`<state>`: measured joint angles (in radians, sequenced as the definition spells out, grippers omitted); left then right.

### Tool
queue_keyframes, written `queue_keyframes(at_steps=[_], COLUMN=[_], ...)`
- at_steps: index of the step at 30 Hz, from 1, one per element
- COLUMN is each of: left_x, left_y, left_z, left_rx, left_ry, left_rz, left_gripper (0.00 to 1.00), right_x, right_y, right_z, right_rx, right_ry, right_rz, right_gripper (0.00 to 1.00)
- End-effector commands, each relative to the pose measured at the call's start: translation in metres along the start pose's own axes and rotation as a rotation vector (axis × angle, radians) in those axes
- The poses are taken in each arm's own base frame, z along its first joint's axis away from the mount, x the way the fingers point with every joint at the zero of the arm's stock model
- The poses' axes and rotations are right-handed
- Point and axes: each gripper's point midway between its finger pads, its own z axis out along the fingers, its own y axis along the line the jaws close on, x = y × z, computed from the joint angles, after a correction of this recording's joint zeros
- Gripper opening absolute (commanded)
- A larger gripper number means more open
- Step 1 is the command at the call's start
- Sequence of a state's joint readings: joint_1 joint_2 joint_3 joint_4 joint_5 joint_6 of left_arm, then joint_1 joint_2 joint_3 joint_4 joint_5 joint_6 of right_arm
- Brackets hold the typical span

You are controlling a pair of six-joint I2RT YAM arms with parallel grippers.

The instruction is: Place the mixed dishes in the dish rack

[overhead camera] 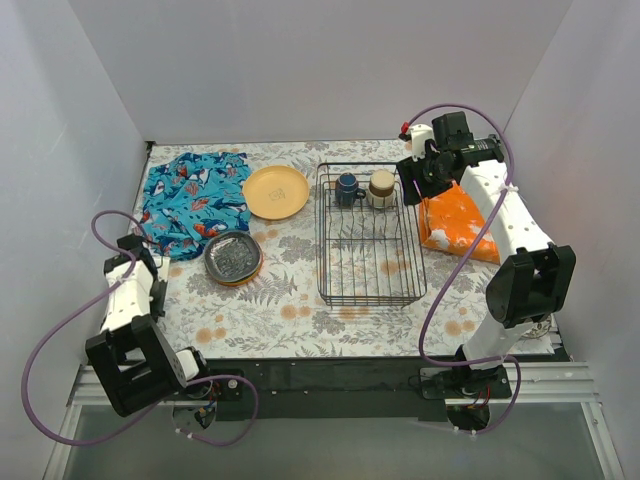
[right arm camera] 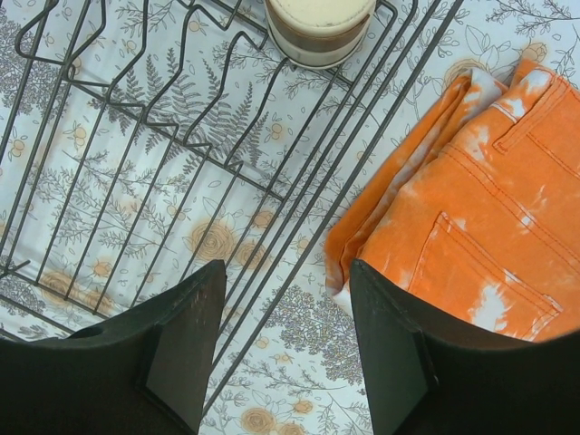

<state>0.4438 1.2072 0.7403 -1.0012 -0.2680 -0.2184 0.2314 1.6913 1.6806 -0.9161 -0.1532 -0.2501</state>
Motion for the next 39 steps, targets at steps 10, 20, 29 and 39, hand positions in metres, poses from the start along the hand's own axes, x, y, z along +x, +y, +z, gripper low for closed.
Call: queue_keyframes(at_steps=[10, 20, 29, 39], left_x=[-0.134, -0.182, -0.146, -0.123], left_y=[-0.089, -0.293, -0.339, -0.397], left_z=[-0.174, -0.381, -0.407, -0.377], left_rx=[0.541, 1.509, 1.852, 1.999], left_ry=[-0.359, -0.579, -0.872, -0.714], left_rz=[0.201, 0.645, 0.779, 0.746], left_gripper=[0.00, 0.00, 0.00, 0.00], right_x=[-0.008, 0.001, 0.020, 0.031], right_y=[-0.008, -0.117, -0.136, -0.144], right_z=[-0.011, -0.062, -0.068, -0.060], right_rx=[0.057, 0.284, 0.392, 0.414], right_ry=[-0.048, -0.120, -0.074, -0.030], right_rz=[-0.002, 0.278, 0.254, 0.251], right_gripper=[0.64, 0.63, 0.64, 0.64])
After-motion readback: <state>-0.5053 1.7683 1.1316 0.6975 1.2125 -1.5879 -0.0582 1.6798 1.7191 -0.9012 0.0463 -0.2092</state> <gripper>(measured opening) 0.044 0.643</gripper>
